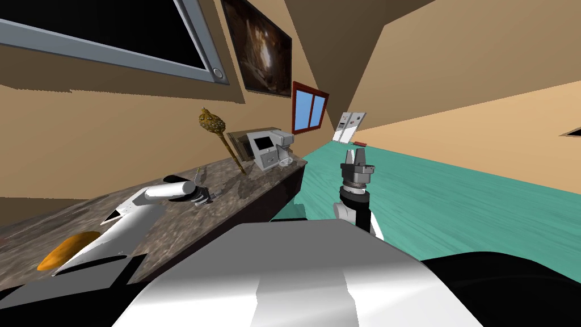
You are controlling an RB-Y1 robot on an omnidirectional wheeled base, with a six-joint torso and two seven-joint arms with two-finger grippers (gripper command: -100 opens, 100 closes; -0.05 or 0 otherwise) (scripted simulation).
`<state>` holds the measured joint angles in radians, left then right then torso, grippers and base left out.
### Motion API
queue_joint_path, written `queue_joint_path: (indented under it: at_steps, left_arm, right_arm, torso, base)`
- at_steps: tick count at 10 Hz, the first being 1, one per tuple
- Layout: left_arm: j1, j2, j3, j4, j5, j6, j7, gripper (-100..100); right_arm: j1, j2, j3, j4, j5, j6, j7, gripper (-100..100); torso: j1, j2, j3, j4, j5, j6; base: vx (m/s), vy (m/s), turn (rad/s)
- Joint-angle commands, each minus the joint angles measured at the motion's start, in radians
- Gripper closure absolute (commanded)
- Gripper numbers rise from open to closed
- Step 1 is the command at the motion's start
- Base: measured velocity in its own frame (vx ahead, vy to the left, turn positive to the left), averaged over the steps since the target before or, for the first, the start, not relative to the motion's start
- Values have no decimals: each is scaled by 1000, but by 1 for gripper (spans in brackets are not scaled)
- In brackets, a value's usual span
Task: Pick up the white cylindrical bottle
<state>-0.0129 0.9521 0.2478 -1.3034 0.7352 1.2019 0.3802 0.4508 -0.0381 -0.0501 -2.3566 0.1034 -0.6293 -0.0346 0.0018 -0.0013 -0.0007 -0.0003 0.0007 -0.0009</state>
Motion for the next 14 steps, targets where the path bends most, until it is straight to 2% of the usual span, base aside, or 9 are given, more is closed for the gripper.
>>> queue_joint_path:
  at_steps: [1, 2, 3, 11, 12, 13, 14]
  left_arm:
    - [0, 0, 0, 0, 0, 0, 0, 0]
    - [-18, -4, 8, 50, -14, -16, -4, -100]
    - [-18, -4, 8, 52, -14, -16, -4, -100]
    - [-91, -22, 38, 259, -69, -79, -17, -100]
    - [-90, -18, 35, 251, -63, -74, -19, -100]
    - [-92, -18, 36, 255, -63, -77, -22, 100]
    - [-91, -18, 36, 254, -63, -76, -21, 100]
  right_arm:
    - [0, 0, 0, 0, 0, 0, 0, 0]
    - [0, 0, 0, 0, 0, 0, 0, 0]
    - [0, 0, 0, 0, 0, 0, 0, 0]
    - [0, 0, 0, 0, 0, 0, 0, 0]
    - [0, 0, 0, 0, 0, 0, 0, 0]
    - [0, 0, 0, 0, 0, 0, 0, 0]
    - [0, 0, 0, 0, 0, 0, 0, 0]
  torso:
    - [0, 0, 0, 0, 0, 0]
    - [-1, 1, 0, 0, 0, 0]
    - [-1, 4, 2, 1, 0, 1]
    - [-1, 7, 4, 2, 0, 0]
    - [-1, 7, 4, 2, 0, 0]
    - [0, 4, 3, 1, 0, -1]
    - [0, 2, 2, 1, 0, -1]
  base:
    - [0, 0, 0]
    - [-58, 14, -220]
    - [-69, 17, -146]
    - [-78, 15, -154]
    - [-36, 4, -30]
    - [-7, 0, 6]
    - [0, 0, 0]
